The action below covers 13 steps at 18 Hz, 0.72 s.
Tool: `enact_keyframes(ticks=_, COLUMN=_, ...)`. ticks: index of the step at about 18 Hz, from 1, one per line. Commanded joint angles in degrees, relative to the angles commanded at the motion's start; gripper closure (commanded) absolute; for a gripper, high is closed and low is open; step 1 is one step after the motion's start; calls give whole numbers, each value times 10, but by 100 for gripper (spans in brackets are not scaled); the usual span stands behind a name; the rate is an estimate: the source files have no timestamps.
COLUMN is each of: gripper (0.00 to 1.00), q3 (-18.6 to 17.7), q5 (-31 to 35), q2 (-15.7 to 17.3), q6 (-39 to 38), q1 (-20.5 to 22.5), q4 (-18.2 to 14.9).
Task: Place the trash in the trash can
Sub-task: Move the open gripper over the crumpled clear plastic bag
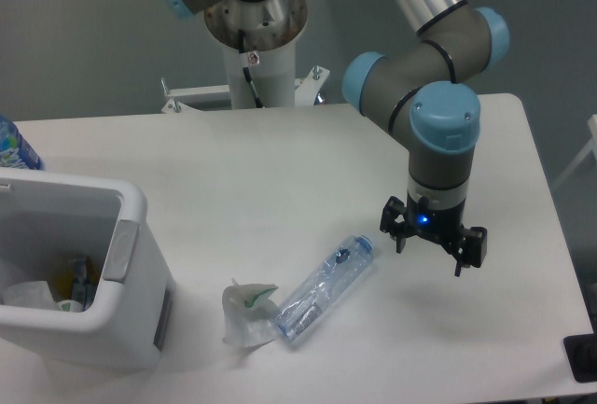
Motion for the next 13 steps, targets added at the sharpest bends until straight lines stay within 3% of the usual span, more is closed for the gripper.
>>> enact_keyframes(ticks=4, gripper=0, q3=-3, q5=-6, q2=2, q6=-12, q1=-5, q4=2)
enact_keyframes(ticks=9, gripper=0, q3=-42, q5=-46, q2=14, q6=-17, q1=-8, q4=34)
enact_keyframes(ticks=13, gripper=0, q3=-48, q5=-58, q2=20, q6=-40, q1=-58, q4=33)
